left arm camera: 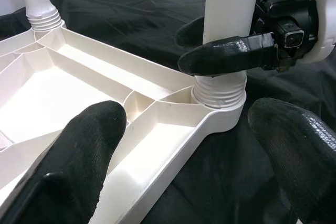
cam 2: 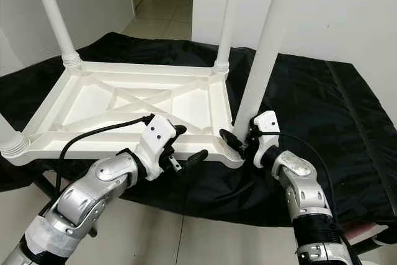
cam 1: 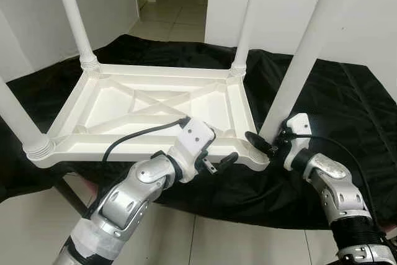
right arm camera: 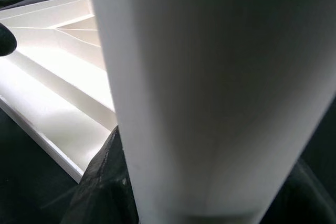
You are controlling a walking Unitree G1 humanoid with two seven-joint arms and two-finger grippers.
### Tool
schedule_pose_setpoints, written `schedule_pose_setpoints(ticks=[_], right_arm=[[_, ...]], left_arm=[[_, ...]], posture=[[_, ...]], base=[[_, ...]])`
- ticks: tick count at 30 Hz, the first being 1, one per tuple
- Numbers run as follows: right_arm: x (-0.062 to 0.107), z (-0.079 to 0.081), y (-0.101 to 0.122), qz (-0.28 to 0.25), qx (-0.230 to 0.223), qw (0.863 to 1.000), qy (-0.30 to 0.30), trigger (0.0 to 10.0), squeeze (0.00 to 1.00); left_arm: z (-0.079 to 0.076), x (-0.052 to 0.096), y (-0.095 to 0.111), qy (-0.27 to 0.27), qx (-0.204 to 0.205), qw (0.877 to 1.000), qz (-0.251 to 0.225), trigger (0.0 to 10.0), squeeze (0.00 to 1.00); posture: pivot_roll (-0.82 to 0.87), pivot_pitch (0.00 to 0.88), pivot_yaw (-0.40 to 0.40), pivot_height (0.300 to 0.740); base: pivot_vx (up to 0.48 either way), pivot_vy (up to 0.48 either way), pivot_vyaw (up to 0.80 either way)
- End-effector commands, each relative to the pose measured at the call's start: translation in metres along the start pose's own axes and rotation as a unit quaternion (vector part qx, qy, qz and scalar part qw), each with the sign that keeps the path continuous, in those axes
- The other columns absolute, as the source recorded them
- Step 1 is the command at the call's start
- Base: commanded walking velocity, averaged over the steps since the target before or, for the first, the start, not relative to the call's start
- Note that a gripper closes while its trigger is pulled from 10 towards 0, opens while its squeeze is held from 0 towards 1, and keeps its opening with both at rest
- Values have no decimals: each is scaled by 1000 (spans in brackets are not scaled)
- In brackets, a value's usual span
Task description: Building children table
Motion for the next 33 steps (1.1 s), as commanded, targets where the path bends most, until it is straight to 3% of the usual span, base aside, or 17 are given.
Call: schedule_pose_setpoints(ticks=[1, 2, 10, 14, 17, 18, 19, 21, 26, 29, 33], right_arm=[[1, 4, -13, 22, -23, 999, 9, 4784, 0], [1, 4, -12, 15, -39, 999, 3, 10000, 0], [-2, 5, -10, -2, -75, 996, -47, 10000, 0], [-5, 6, -12, 7, -80, 990, -116, 10000, 0], [-5, 6, -12, 7, -80, 990, -116, 10000, 0], [-7, 7, -12, 9, -91, 984, -156, 10000, 0], [-7, 7, -12, 9, -91, 984, -156, 10000, 0], [-8, 13, -13, 9, -119, 962, -245, 10000, 0], [-11, 31, -16, 8, -163, 912, -377, 10000, 0], [-13, 39, -13, 1, -166, 900, -403, 10000, 0], [-19, 54, -2, -15, -163, 904, -396, 10000, 0]], left_arm=[[-1, 0, 0, -24, -7, 1000, 0, 10000, 0], [-2, 0, 0, -25, -8, 1000, 0, 10000, 0], [-3, 0, -1, -28, -8, 1000, 0, 10000, 0], [-5, -1, -2, -30, -7, 1000, 0, 10000, 0], [-5, -1, -2, -30, -7, 1000, 0, 10000, 0], [-5, -1, -2, -30, -6, 1000, 0, 10000, 0], [-5, -1, -2, -30, -6, 1000, 0, 10000, 0], [-6, -2, -3, -29, -5, 1000, 0, 10000, 0], [-7, -3, -4, -31, -6, 1000, -1, 10000, 0], [-7, -4, -3, -30, -6, 1000, -3, 10000, 0], [-9, -3, -4, -31, -1, 1000, -4, 10000, 0]], posture=[[-44, 0, -23, 740], [-45, 0, -26, 740], [-48, 0, -30, 740], [-50, 0, -37, 740], [-50, 0, -37, 740], [-52, 0, -42, 740], [-52, 0, -42, 740], [-53, 0, -46, 740], [-52, 0, -54, 740], [-53, 0, -52, 740], [-64, 0, -46, 740]], base=[[0, 0, 0], [0, 0, 0], [0, 0, 0], [0, 0, 0], [0, 0, 0], [0, 0, 0], [0, 0, 0], [0, 0, 0], [0, 0, 0], [0, 0, 0], [0, 0, 0]])
Point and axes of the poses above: a point about 5 cm out from each wrist's last joint towards the gripper, its own x axis pointing back from the gripper into the wrist, its own y axis along the axis of the wrist's last joint, z = x × y, the point moved 1 cm from there along -x, pointing out of the wrist towards the gripper
